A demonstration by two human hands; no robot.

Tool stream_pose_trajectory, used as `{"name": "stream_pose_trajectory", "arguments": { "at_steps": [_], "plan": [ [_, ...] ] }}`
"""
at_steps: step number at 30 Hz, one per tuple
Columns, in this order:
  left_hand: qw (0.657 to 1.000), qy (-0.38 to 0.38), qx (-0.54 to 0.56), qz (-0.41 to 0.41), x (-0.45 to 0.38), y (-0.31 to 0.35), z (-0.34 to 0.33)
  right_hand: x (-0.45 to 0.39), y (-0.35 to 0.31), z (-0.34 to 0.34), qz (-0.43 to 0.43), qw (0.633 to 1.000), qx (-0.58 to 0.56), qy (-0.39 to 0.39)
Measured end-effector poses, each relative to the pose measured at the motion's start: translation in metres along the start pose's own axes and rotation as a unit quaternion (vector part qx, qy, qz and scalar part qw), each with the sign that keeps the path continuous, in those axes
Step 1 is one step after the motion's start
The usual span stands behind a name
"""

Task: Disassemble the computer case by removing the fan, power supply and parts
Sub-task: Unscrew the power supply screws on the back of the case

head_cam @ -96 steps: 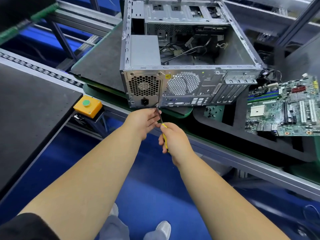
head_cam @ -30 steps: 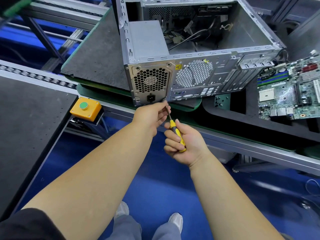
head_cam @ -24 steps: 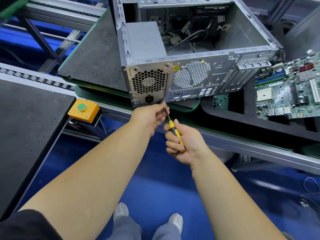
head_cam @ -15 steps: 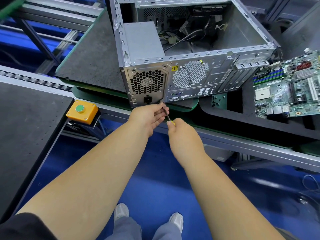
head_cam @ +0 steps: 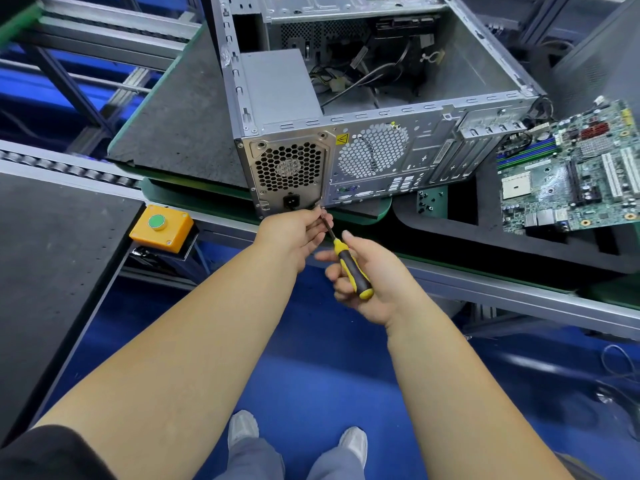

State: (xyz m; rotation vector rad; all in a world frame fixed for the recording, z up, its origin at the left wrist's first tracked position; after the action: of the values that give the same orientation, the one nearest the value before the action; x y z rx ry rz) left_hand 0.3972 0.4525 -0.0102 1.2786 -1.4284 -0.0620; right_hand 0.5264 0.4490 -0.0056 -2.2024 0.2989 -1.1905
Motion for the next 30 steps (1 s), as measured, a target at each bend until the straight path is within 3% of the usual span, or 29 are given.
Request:
{"name": "stream_pose_trajectory", "arguments": {
  "at_steps": [2, 6, 9, 12, 14, 17, 20, 23, 25, 30],
  "plan": [
    [1.000, 0.003, 0.000, -0.003, 0.000, 0.000, 0.001, 0.002, 0.006, -0.002, -0.022, 0.990, -0.123, -0.068],
    [1.000, 0.002, -0.008, -0.005, 0.000, -0.001, 0.003, -0.002, 0.013, -0.008, -0.012, 0.988, -0.136, -0.068],
    [1.000, -0.005, -0.012, -0.006, -0.001, -0.001, 0.004, -0.006, 0.010, -0.005, 0.028, 0.999, -0.044, 0.003],
    [1.000, -0.011, -0.017, -0.005, 0.000, 0.000, 0.003, -0.005, 0.005, -0.001, 0.039, 0.983, 0.145, 0.109],
    [1.000, -0.012, -0.021, -0.005, 0.000, 0.000, 0.002, -0.002, -0.002, -0.001, 0.075, 0.934, 0.308, 0.167],
    [1.000, -0.008, -0.028, -0.005, 0.001, 0.000, 0.003, 0.004, -0.008, -0.006, 0.143, 0.784, 0.551, 0.248],
    [1.000, -0.008, -0.029, -0.006, 0.000, -0.001, 0.004, 0.008, -0.007, -0.014, 0.163, 0.670, 0.652, 0.314],
    [0.999, -0.010, -0.033, -0.005, -0.001, -0.001, 0.003, 0.009, -0.006, -0.019, 0.180, 0.616, 0.690, 0.336],
    [0.999, -0.007, -0.041, -0.004, -0.001, 0.000, 0.002, 0.010, -0.006, -0.017, 0.184, 0.624, 0.681, 0.336],
    [0.999, 0.005, -0.048, -0.001, -0.001, 0.001, 0.001, 0.007, -0.009, -0.004, 0.200, 0.781, 0.521, 0.280]
  ]
}}
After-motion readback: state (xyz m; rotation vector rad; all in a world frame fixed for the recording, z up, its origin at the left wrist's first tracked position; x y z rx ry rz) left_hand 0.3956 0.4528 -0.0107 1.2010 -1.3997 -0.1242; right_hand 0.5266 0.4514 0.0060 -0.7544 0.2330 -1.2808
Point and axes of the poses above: each hand's wrist, its own x-axis away from the middle knuckle, its own z-axis out of the back of the hand, y = z × x, the point moved 5 cm from there along -x, towards the middle knuckle, and after that the axes turned 5 degrees about -y, right-handed, at the moved point
